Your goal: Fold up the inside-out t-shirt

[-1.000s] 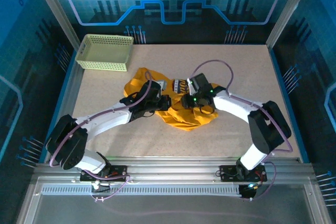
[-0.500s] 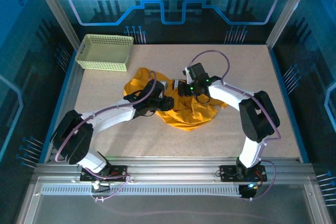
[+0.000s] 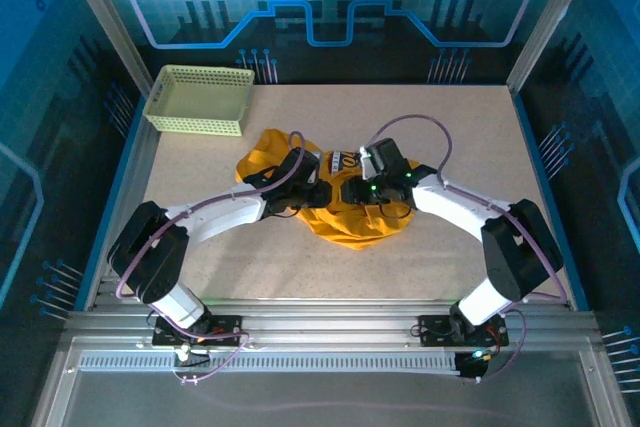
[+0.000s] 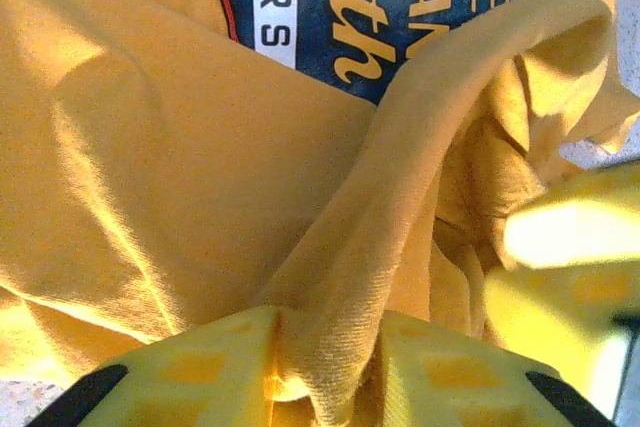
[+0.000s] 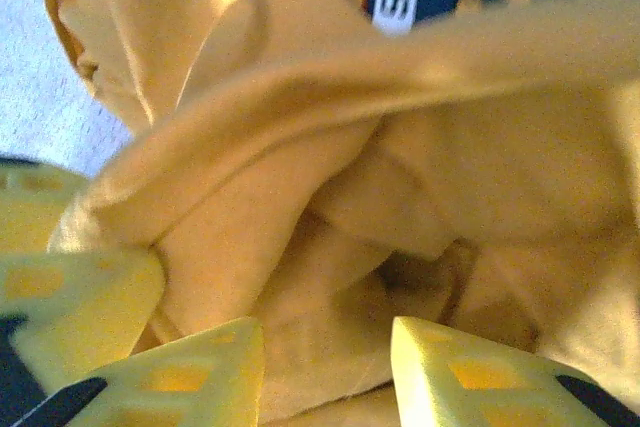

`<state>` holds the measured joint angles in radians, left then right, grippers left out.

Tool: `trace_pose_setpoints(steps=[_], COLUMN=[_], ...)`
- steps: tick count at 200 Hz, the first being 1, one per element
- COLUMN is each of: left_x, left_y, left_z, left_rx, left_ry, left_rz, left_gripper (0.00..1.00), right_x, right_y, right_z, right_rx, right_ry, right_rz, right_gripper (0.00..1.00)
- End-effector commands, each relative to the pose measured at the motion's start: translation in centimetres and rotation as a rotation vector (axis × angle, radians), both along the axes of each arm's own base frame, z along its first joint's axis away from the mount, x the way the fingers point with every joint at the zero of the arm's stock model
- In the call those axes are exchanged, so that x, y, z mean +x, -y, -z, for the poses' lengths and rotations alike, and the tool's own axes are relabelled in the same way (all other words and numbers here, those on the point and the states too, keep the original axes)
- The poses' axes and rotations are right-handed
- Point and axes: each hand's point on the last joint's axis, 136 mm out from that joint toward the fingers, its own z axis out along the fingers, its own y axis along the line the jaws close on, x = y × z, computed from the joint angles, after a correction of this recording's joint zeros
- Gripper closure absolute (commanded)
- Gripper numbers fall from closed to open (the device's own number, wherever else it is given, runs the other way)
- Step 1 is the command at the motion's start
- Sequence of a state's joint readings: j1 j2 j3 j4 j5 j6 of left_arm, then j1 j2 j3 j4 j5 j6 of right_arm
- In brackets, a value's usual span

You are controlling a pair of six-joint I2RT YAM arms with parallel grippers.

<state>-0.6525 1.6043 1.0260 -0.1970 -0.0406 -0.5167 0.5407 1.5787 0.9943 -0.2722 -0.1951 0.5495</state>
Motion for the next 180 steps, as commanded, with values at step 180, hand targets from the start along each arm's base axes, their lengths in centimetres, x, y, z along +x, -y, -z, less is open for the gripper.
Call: trace_pose_setpoints(steps=[180], left_x=[1.9], left_y=[-2.3], left_z=[1.9], left_rx=[-0.026], left_ry=[-0.069], left_rz=[-0.128], left_gripper=[0.69], right_x=[0.4], right_y=[1.2], right_z=[-4.1], right_rx=[-0.060], right_ry=[0.123], right_rz=[0.033], right_gripper=[1.00])
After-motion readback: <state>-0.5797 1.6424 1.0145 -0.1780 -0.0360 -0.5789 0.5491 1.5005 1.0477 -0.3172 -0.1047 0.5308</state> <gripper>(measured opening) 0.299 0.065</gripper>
